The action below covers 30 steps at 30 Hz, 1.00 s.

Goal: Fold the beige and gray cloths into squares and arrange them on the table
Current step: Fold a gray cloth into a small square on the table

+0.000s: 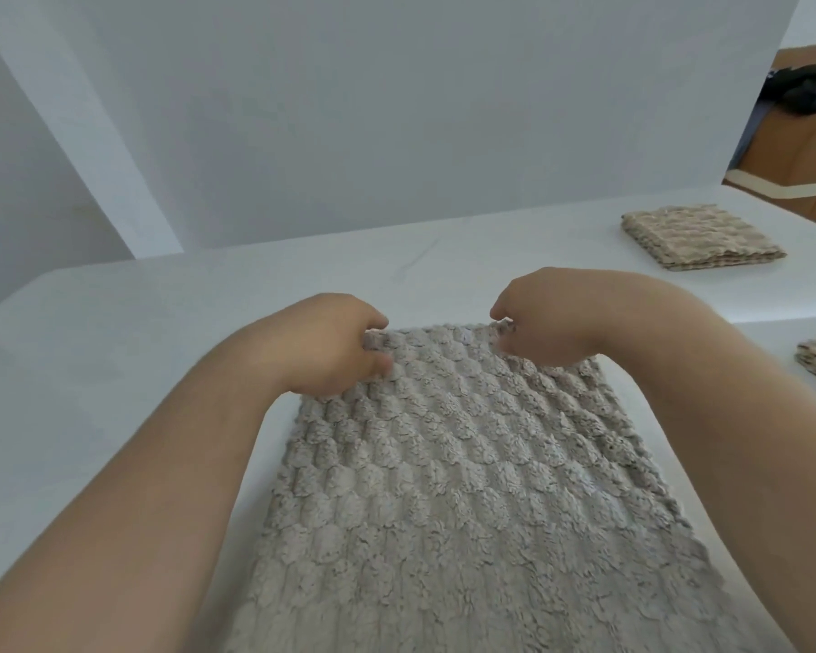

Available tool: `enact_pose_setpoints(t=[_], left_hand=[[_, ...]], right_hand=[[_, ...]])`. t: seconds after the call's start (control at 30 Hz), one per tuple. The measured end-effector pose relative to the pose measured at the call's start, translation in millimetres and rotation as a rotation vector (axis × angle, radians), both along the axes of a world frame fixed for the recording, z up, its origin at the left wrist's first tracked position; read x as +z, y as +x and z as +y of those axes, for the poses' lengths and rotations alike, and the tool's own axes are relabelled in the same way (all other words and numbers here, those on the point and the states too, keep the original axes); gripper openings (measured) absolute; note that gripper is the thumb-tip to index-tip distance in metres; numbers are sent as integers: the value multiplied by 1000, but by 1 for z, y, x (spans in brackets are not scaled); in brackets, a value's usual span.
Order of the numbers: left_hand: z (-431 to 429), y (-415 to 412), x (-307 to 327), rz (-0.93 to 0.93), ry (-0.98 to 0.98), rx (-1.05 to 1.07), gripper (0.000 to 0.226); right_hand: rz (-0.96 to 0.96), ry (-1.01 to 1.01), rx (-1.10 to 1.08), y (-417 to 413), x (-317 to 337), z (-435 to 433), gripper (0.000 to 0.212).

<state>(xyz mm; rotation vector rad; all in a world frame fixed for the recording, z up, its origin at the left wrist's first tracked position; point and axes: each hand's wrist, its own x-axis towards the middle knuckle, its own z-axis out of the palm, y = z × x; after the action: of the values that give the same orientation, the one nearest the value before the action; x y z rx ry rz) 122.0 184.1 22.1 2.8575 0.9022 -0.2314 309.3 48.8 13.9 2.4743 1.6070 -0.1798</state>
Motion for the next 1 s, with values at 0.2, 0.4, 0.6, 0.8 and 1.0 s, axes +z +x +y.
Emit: enact_pose_setpoints(t=[0.2,0.4,0.6,0.8,1.0], left_hand=[[2,8,-13,-174,-8,-15,48],[3,12,-23,-243,-14,-29,41],[6,14,-33,-233,-8,-29,42],[5,18,-45,-304,26,-35,39],[-1,15,-31,-403,-42,-18,36]], right_hand=[[-21,8,-41,5,-12,-1,17],[-19,103,20,10,-7,-5,29],[-29,135,49,9,-6,-5,30],[25,105,8,3,-6,-6,35],[14,82,51,-3,0,-10,43]])
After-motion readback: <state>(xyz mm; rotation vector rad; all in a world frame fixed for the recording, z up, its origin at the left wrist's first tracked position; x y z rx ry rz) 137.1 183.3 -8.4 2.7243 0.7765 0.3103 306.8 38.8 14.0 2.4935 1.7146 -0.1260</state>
